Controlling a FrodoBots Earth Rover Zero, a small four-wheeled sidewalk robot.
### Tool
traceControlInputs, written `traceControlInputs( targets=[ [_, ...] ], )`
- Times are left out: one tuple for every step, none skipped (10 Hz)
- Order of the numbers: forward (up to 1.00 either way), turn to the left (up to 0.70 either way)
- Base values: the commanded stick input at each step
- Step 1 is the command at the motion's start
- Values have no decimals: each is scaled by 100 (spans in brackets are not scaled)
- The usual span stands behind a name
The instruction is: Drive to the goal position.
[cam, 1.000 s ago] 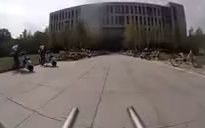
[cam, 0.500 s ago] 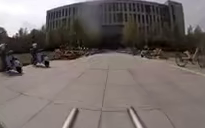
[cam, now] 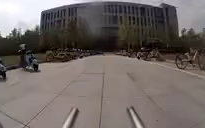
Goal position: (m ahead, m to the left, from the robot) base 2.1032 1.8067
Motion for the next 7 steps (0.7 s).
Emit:
traceControlInputs(
  targets=[
    [100, 2],
    [100, 2],
    [100, 2],
    [100, 2],
    [100, 2],
    [100, 2],
    [100, 2]
  ],
)
